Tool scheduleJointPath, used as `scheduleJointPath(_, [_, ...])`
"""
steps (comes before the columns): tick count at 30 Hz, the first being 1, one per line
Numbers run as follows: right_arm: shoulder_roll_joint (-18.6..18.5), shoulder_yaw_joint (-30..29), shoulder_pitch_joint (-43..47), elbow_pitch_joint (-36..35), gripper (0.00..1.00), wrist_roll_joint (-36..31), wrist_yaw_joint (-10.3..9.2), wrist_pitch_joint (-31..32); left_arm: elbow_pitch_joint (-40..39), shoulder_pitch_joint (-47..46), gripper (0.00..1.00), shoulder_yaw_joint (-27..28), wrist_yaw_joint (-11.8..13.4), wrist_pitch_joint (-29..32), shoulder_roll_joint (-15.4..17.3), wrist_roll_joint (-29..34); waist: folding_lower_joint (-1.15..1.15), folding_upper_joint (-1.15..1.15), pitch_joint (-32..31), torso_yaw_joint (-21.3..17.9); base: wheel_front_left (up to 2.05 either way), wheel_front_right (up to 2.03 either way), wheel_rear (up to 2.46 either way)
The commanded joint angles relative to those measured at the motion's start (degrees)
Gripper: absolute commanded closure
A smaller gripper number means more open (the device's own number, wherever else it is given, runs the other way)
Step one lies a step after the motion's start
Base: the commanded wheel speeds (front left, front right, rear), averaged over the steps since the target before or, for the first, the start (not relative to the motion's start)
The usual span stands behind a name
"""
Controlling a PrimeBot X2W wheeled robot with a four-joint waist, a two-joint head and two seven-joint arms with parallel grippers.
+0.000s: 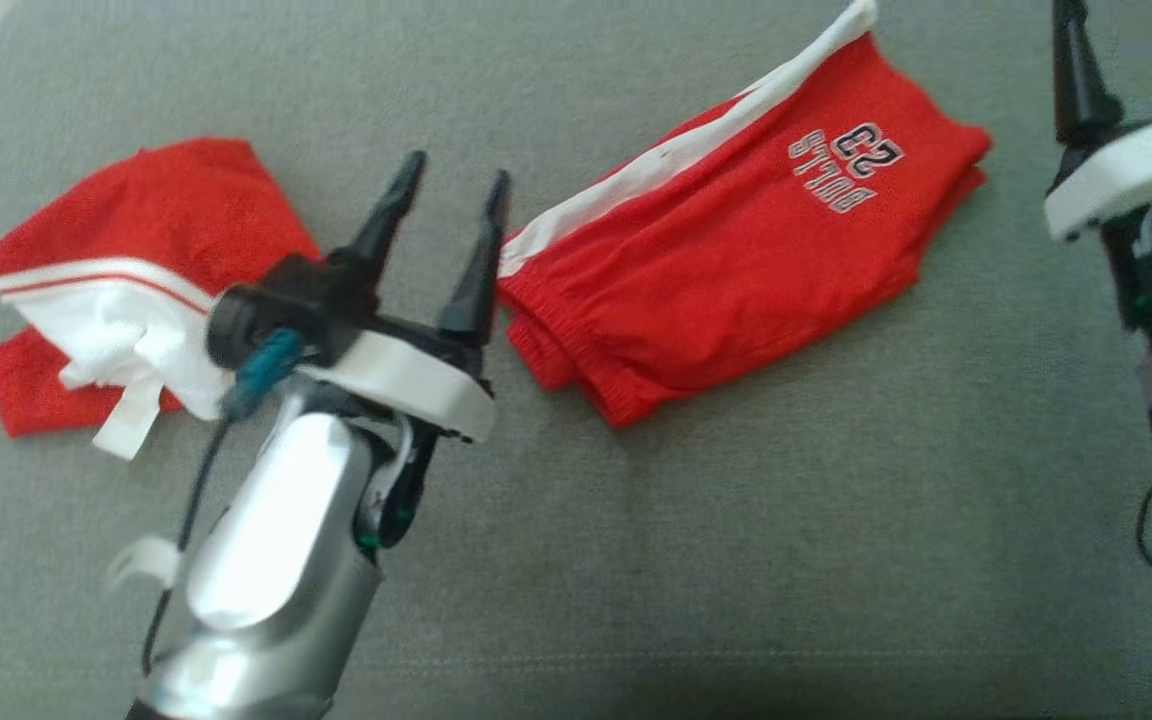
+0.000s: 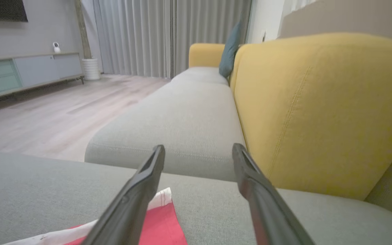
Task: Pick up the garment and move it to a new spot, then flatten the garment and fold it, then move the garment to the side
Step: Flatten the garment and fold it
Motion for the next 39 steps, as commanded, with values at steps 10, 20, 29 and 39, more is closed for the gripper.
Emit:
scheduleJointPath(10, [4.29, -3.54, 15.6, -15.58, 0.0, -5.61, 0.37, -6.75, -10.98, 7.48, 0.0, 10.31, 2.1, -0.68, -0.01, 2.35, 0.0, 0.0, -5.46, -3.89, 0.0, 0.0, 0.0])
scheduleJointPath(20, [12.15, -8.49, 29.88, -24.3, 0.0, -11.67, 0.37, -7.06, -12.09, 16.02, 0.0, 13.07, 1.16, -0.69, -1.27, 4.14, 0.0, 0.0, -7.74, -5.67, 0.0, 0.0, 0.0])
scheduleJointPath(29, [14.47, -10.39, 32.32, -25.6, 0.0, -11.69, 0.37, -4.11, -12.32, 16.72, 0.0, 13.28, 0.23, -0.69, -1.58, 5.23, 0.0, 0.0, -7.22, -5.3, 0.0, 0.0, 0.0])
scheduleJointPath(39, [16.21, -15.62, 25.45, -19.56, 0.0, 5.44, 0.37, 6.73, -11.7, 14.16, 0.0, 11.21, -0.25, -0.69, -1.63, 4.69, 0.0, 0.0, -1.81, -1.49, 0.0, 0.0, 0.0])
